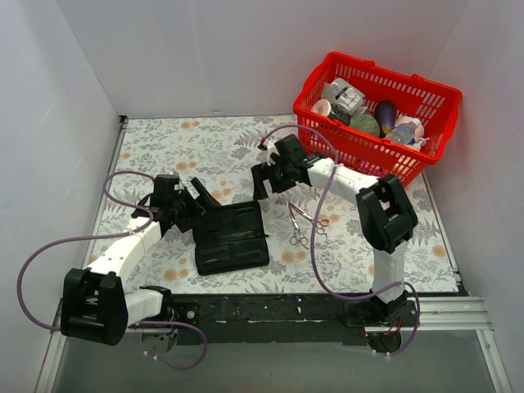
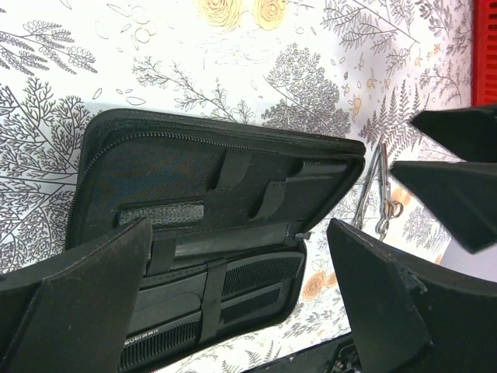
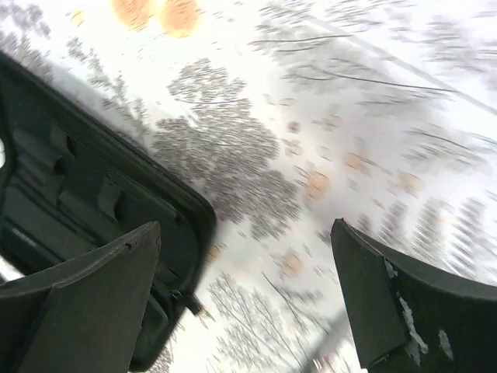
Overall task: Sort the hair-cutting tools
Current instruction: Move the hairdressing tool bag to the center of the board.
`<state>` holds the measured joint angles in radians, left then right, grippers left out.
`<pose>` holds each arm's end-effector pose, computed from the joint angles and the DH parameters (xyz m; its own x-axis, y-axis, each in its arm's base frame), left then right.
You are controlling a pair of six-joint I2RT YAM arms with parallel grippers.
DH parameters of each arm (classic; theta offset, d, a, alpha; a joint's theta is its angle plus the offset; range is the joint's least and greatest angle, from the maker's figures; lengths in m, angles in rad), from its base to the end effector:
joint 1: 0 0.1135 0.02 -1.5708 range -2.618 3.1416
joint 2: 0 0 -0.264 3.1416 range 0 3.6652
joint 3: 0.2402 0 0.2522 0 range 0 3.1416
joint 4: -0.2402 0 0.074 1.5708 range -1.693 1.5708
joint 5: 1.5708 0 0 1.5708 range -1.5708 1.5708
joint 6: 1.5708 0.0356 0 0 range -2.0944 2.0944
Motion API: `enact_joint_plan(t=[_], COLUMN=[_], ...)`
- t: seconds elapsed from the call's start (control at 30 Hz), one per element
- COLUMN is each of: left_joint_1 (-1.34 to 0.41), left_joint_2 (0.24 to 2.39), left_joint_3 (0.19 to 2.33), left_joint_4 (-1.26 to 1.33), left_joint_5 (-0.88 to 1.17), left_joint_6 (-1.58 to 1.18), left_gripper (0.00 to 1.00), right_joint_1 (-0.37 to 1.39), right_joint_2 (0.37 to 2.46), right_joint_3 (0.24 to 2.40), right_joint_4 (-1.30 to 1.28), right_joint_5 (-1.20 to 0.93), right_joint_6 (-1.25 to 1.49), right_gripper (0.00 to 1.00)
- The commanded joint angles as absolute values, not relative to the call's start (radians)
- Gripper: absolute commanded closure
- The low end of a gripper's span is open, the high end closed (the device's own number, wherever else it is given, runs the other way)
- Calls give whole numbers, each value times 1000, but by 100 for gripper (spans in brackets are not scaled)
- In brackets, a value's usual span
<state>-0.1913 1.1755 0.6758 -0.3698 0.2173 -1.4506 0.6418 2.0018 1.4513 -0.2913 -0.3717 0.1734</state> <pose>0.2266 -0.0517 0.2093 -0.4099 -0.9081 0.0862 -0.7060 0.2560 -0.6603 0.3462 0.2749 0.1964 -0.7181 -0.3360 -0.6094 -0.6372 0.6695 0.3818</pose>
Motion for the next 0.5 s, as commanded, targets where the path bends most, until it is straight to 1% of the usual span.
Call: enact_joint_plan(t=[0.0,0.03,0.07,0.1,0.17,0.27,0.3,0.33,0.43,0.47], left_joint_1=[-193,-193,-193,-193,-193,-193,-193,-193,-193,-193], left_joint_2=[1129,1126,1124,1124,1127,1134,1135,1135,1127,1126], left_joint_3=[672,672,673,675,673,673,673,672,672,673], left_joint_4=[-359,-360,-360,-359,-356,-348,-348,-342,-341,-341], left_joint_5=[201,202,202,206,212,216,218,224,232,235], left_joint_6=[-1431,-1430,-1430,-1430,-1427,-1428,-1430,-1431,-1434,-1433], left_gripper=[2,2,2,2,2,2,2,2,2,2], right_joint_1=[643,644,643,640,635,647,650,656,661,660], right_joint_2=[1771,1743,1720,1688,1671,1626,1597,1583,1546,1537], right_joint_3=[1422,1410,1382,1368,1350,1277,1220,1198,1121,1105], right_joint_4=[-410,-435,-454,-475,-549,-588,-583,-586,-589,-588], right_joint_5=[64,186,237,273,252,199,204,256,297,290], right_joint_6=[193,205,228,276,302,359,401,431,523,569], right_gripper=[2,2,2,2,2,10,11,11,17,24])
